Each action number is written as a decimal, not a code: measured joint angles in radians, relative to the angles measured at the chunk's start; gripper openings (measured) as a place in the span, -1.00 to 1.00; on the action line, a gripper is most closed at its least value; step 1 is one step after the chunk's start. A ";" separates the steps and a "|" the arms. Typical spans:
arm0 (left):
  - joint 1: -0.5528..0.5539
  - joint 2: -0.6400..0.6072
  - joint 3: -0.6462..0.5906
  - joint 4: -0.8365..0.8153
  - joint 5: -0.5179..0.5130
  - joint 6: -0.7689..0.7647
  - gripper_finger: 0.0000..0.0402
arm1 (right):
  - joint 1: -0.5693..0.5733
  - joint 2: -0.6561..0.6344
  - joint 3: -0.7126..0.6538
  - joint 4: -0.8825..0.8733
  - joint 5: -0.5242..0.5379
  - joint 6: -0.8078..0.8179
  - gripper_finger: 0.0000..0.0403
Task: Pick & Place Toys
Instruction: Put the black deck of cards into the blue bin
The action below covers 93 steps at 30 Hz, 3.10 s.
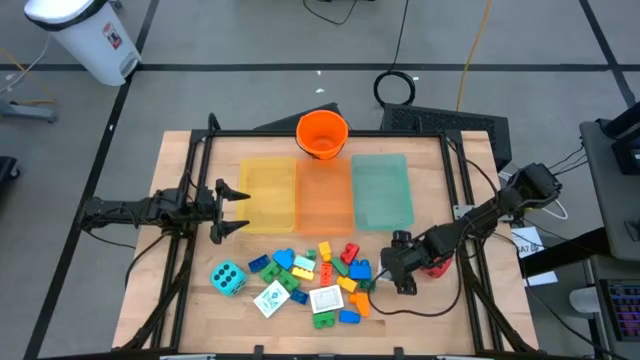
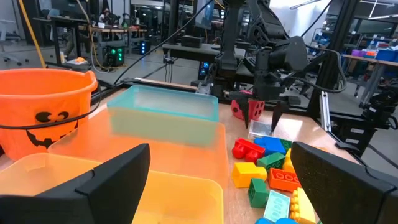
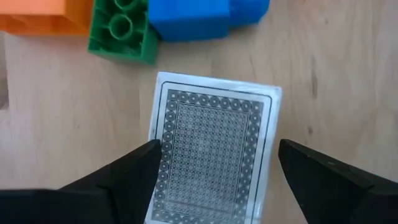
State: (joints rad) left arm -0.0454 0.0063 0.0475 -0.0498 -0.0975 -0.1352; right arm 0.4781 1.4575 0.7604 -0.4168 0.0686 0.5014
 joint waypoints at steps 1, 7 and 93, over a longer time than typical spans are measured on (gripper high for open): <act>0.000 0.000 0.000 0.000 0.000 0.000 0.95 | -0.002 0.001 -0.001 0.021 0.005 -0.012 0.56; 0.000 0.000 0.000 0.000 0.000 0.000 0.95 | -0.008 0.002 -0.002 0.204 0.027 0.121 0.56; 0.000 0.000 0.000 0.000 0.000 0.000 0.95 | 0.091 0.230 0.188 -0.134 0.032 0.164 0.80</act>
State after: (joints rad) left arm -0.0453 0.0063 0.0475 -0.0502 -0.0975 -0.1353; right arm 0.5692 1.6873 0.9482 -0.5508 0.1006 0.6650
